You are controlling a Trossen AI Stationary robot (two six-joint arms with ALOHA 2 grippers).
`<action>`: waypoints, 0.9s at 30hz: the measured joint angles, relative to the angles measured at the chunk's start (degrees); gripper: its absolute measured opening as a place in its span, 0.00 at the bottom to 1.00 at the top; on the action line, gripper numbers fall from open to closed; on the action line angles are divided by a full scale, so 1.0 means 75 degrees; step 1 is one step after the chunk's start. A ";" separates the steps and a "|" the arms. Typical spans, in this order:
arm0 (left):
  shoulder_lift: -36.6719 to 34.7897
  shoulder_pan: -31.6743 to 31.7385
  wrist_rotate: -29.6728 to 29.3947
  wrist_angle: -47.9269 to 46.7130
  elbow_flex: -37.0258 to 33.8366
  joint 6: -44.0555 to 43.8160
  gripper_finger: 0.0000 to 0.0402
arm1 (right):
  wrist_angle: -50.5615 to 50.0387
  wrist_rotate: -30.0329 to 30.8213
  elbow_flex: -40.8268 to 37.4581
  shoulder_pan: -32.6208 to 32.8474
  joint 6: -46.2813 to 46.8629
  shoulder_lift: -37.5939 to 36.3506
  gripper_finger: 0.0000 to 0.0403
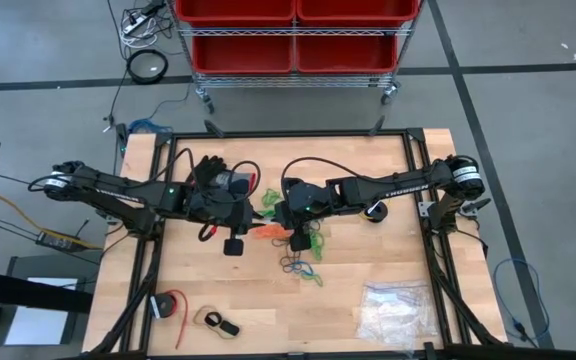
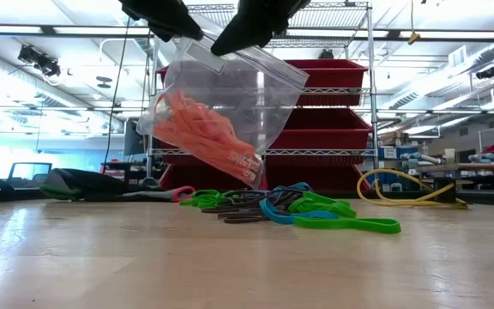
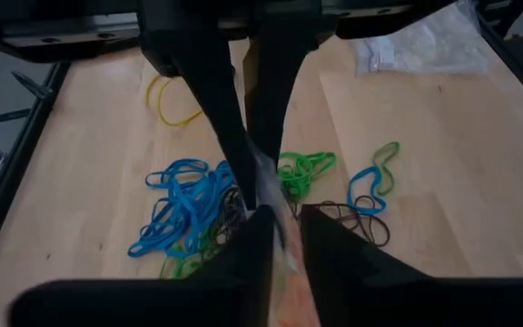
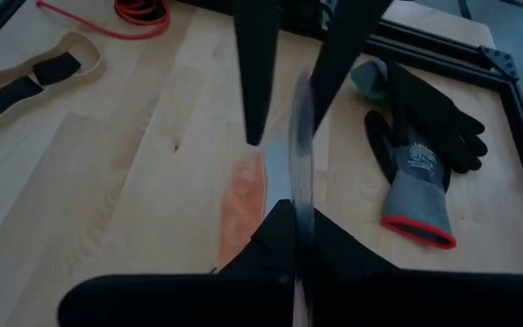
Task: Sort rubber bands
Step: Close the transparent zip bag
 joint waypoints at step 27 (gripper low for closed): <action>0.0003 -0.0006 -0.0300 0.0061 0.0000 0.0220 0.00 | 0.0599 -0.0184 -0.0012 0.0051 -0.0007 0.0000 0.08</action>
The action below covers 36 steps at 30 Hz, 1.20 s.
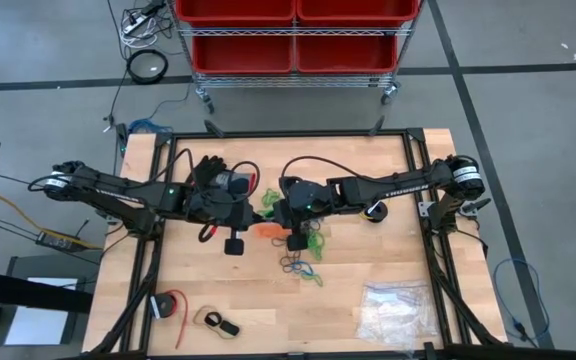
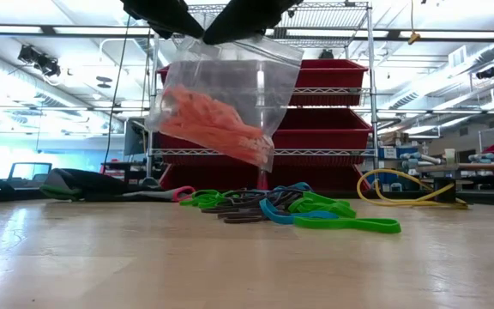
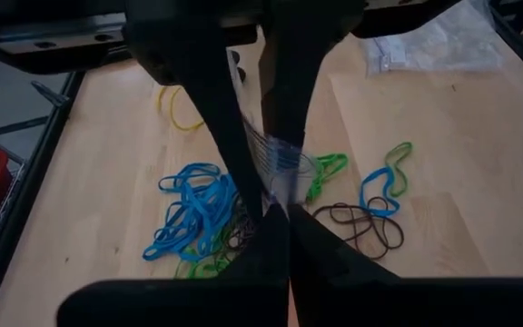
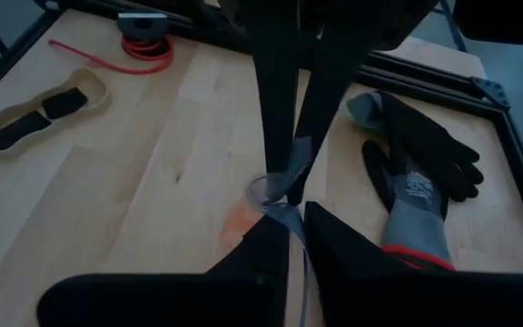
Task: Sort rubber bands
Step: Close the transparent zip bag
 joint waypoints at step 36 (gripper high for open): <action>-0.0040 0.0006 -0.0151 -0.0437 0.0000 -0.0052 0.00 | -0.4982 0.0379 0.0005 0.0157 0.0906 -0.0020 0.00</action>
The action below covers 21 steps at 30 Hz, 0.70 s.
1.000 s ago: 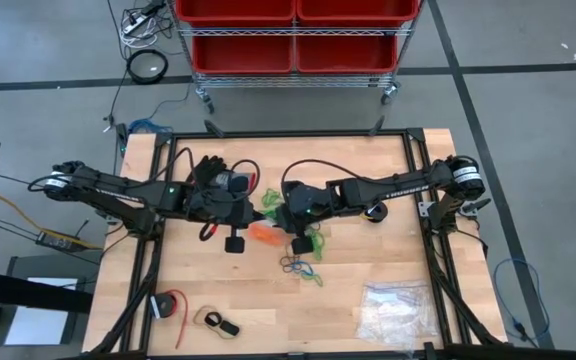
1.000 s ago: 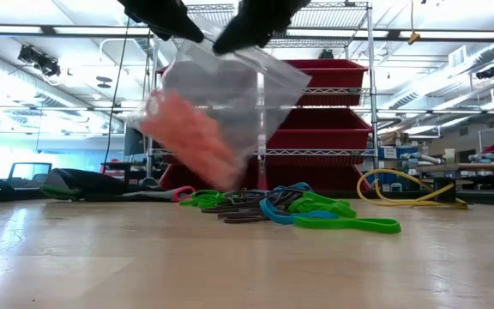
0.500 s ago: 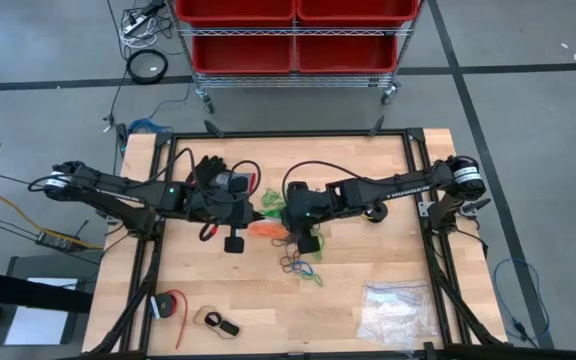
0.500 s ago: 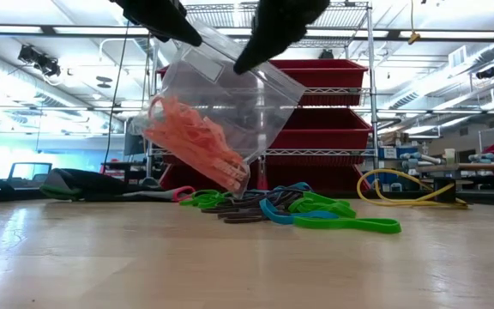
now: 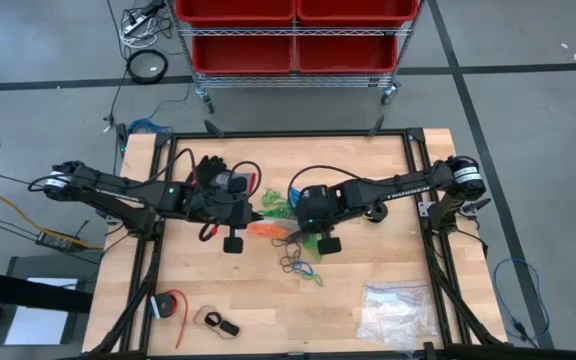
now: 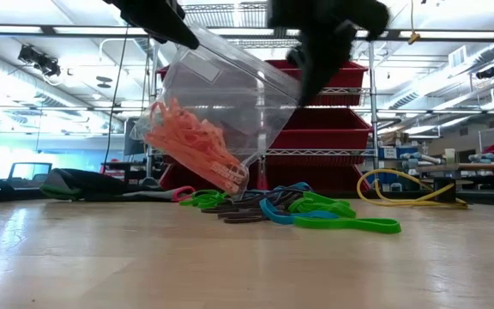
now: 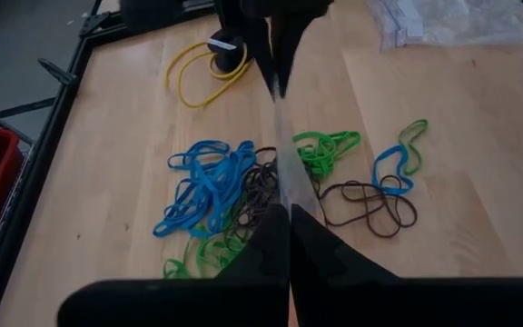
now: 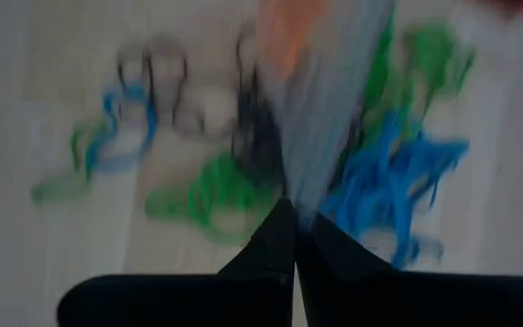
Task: Sort rubber bands
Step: Close the transparent zip bag
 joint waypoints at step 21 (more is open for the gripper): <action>-0.0061 0.0607 -0.2077 -0.0384 -0.0046 0.0288 0.00 | -0.1588 0.1152 -0.0126 0.1173 0.2362 0.0015 0.00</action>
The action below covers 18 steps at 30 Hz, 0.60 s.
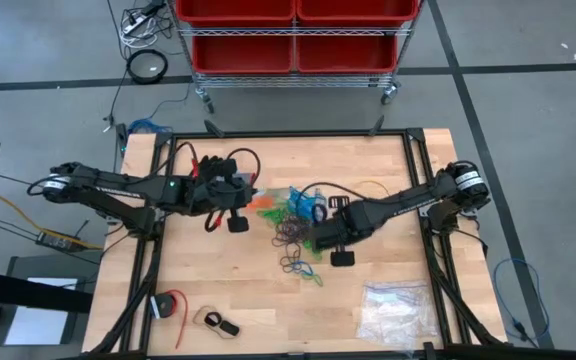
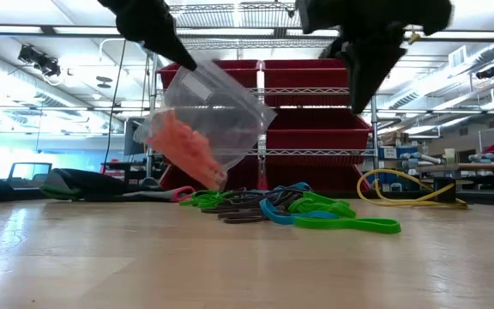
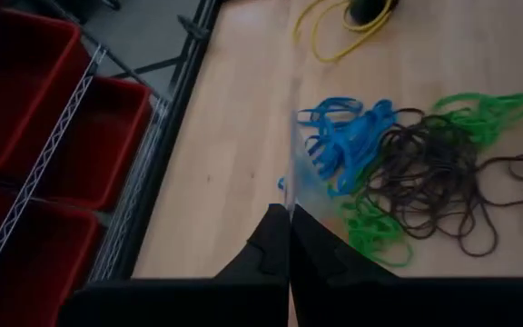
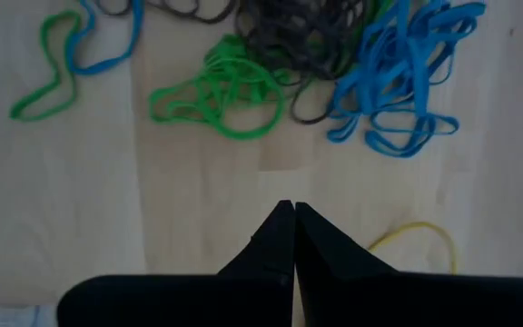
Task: Sort rubber bands
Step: Close the transparent zip bag
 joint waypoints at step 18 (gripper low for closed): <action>0.1103 0.1671 0.3319 0.4720 -0.0397 0.1173 0.00 | 0.0894 0.0874 -0.1557 0.2183 0.3988 0.0000 0.00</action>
